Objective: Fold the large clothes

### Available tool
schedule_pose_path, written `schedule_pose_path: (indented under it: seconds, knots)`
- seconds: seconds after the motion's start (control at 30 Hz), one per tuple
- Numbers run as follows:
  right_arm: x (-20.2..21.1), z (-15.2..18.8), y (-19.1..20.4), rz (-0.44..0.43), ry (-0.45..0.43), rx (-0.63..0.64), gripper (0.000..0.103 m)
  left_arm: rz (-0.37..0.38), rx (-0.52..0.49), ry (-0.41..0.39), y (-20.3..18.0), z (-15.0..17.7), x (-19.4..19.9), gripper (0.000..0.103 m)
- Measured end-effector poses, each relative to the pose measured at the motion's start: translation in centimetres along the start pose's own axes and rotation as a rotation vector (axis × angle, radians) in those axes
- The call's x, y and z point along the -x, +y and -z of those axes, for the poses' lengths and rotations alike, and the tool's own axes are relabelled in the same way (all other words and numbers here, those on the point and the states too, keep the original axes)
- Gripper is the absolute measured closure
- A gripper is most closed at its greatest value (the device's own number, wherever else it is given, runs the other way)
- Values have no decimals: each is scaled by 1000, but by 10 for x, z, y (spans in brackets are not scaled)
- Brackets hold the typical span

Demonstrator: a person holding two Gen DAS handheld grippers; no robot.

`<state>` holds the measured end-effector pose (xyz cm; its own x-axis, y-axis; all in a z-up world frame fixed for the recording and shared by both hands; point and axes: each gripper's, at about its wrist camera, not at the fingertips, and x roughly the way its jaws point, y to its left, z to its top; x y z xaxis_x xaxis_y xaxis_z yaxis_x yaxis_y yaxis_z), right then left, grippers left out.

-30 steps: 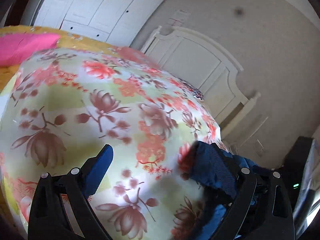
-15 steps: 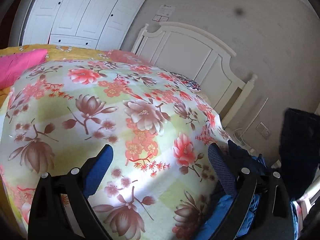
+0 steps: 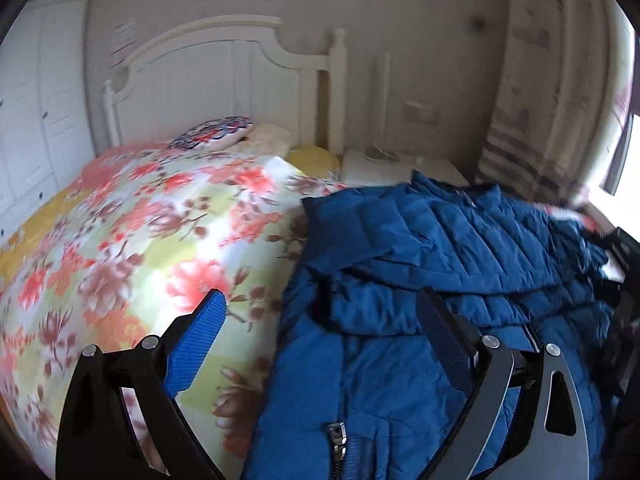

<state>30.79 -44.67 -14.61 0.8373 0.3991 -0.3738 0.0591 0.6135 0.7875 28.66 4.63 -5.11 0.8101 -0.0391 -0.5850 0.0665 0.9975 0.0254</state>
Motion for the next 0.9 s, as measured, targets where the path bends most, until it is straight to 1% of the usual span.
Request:
schedule_pose_path:
  seconds: [0.03,0.07,0.1,0.13,0.17,0.2,0.27,0.33,0.4,0.47,0.5,0.53,0.57,0.6,0.63,0.67,0.7,0.77,0.8,0.83,0.87,0.9]
  knots:
    - [-6,5,9,21,7,38,41,-6,-69,21,-17,-5,-10,11]
    - [-7,7,14,39,12,66,42,-14,-115,35,-28,-6,-21,11]
    - [-8,11,21,56,18,104,52,-17,-186,70,-46,-7,-39,11]
    - [-8,15,27,75,19,138,60,-16,-220,95,-57,-6,-52,11]
    - [-9,18,35,92,22,166,63,-17,-257,118,-68,-5,-66,11]
    - [-12,20,41,103,23,191,69,-23,-283,127,-75,-4,-75,11]
    - [-13,25,50,117,23,245,73,-58,-342,128,-90,-3,-93,11]
    - [-14,28,55,109,32,272,74,-77,-352,120,-93,-6,-100,11]
    - [-21,19,53,96,37,265,74,-91,-340,110,-90,-11,-106,12]
    - [-26,16,54,87,45,271,74,-116,-319,115,-82,-13,-113,31]
    - [-28,17,57,98,48,296,74,-108,-289,122,-76,-14,-115,49]
    - [-34,17,62,111,55,332,74,-78,-233,121,-66,-16,-115,59]
    - [-37,22,70,130,62,386,74,-64,-189,110,-57,-18,-113,64]
    - [-41,27,76,146,69,433,74,-54,-140,96,-47,-19,-110,74]
    - [-44,31,82,159,79,467,74,-46,-93,82,-37,-21,-107,77]
    - [-48,33,86,169,92,490,74,-39,-45,68,-26,-21,-103,77]
    - [-52,33,87,175,106,497,74,-39,-24,69,-19,-21,-103,77]
    - [-55,33,87,190,120,490,74,-34,-9,96,-12,-19,-109,77]
    - [-55,33,87,195,121,485,71,-25,0,112,-9,-17,-112,76]
    - [-55,33,87,206,120,478,65,-26,3,112,-8,-16,-111,76]
    - [-54,33,86,223,113,469,61,-37,-1,105,-9,-16,-108,74]
    - [-52,31,85,241,100,451,53,-52,-15,87,-11,-16,-102,68]
